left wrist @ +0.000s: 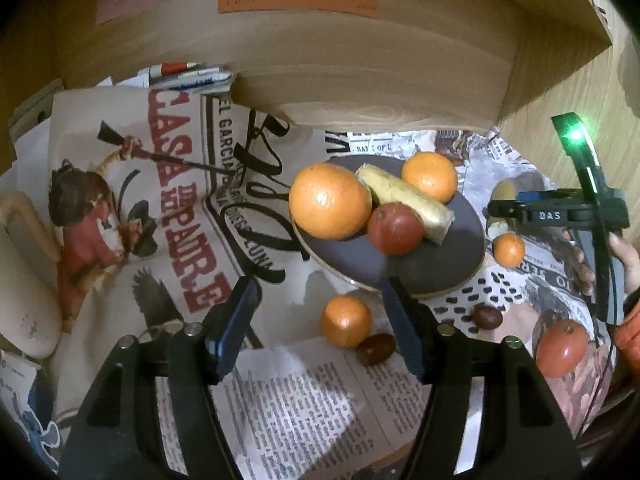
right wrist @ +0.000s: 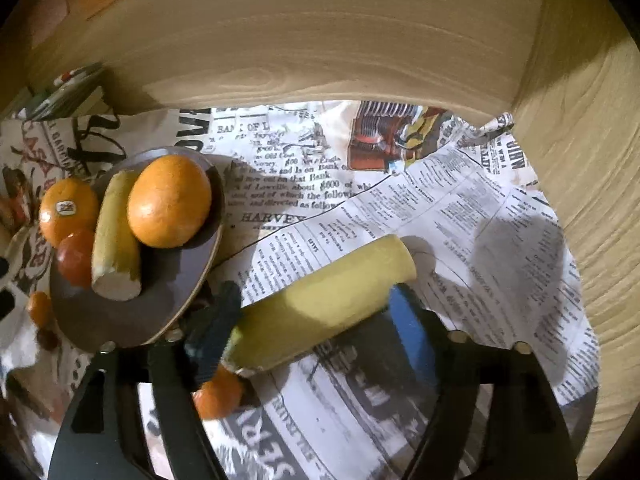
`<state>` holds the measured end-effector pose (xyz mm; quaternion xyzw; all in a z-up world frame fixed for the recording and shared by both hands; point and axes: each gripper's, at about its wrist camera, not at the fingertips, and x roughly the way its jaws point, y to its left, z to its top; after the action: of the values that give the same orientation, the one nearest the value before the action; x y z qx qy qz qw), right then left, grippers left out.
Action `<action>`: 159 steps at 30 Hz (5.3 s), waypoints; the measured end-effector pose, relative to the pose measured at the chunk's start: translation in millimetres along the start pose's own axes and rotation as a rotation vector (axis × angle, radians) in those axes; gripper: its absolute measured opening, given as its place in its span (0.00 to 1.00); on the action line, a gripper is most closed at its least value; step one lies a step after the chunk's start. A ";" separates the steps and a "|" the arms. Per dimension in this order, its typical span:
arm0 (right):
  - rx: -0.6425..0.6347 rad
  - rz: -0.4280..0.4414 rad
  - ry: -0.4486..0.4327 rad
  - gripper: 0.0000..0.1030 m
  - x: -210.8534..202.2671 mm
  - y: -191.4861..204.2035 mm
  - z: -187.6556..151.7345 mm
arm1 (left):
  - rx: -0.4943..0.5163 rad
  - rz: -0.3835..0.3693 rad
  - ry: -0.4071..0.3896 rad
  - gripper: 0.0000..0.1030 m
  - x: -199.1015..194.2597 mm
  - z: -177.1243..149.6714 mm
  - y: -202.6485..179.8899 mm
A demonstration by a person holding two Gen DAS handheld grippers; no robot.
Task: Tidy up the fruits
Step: 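Grasp the second yellow banana with the right tool while the left tool grasps a small mandarin, then lower the banana and mandarin onto the dark plate and open both tools, then grasp the large red tomato on the newspaper with the right tool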
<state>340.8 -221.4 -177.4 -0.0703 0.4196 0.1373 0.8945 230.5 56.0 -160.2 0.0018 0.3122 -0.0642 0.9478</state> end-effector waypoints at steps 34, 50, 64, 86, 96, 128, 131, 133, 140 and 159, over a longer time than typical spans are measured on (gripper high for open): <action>-0.091 0.034 0.020 0.34 -28.8 -3.6 -19.0 | -0.012 -0.069 0.099 0.31 30.9 -7.2 -11.3; -0.048 0.061 -0.107 0.30 -53.4 2.0 -11.1 | 0.005 -0.037 -0.033 0.31 -6.8 18.2 -11.8; -0.101 0.112 -0.240 0.30 -91.4 28.0 9.2 | -0.001 -0.056 -0.021 0.31 6.4 26.9 -16.7; -0.247 0.217 -0.216 0.30 -56.6 104.8 36.7 | 0.000 -0.066 0.054 0.31 47.6 26.5 -13.0; -0.279 0.198 -0.181 0.30 -38.1 107.9 38.2 | -0.004 -0.076 0.067 0.43 53.5 26.3 -11.6; -0.141 0.146 -0.311 0.58 -126.8 83.1 -33.6 | 0.020 -0.003 -0.171 0.74 -64.0 8.3 -23.1; -0.125 0.143 -0.309 0.58 -130.1 82.1 -49.3 | 0.026 0.000 -0.165 0.76 -68.1 -3.9 -28.1; -0.119 0.137 -0.303 0.59 -131.0 81.9 -62.2 | 0.026 0.000 -0.155 0.76 -68.6 -13.0 -30.6; -0.083 0.140 -0.280 0.59 -129.5 83.7 -103.8 | -0.006 -0.015 -0.104 0.76 -63.0 -39.1 -31.4; -0.060 0.194 -0.170 0.45 -101.1 87.8 -140.5 | -0.012 -0.040 -0.005 0.76 -37.4 -64.1 -31.1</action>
<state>149.6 -190.5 -190.2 -0.0440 0.3428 0.2410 0.9069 158.9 32.4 -188.5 -0.0105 0.3102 -0.0813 0.9471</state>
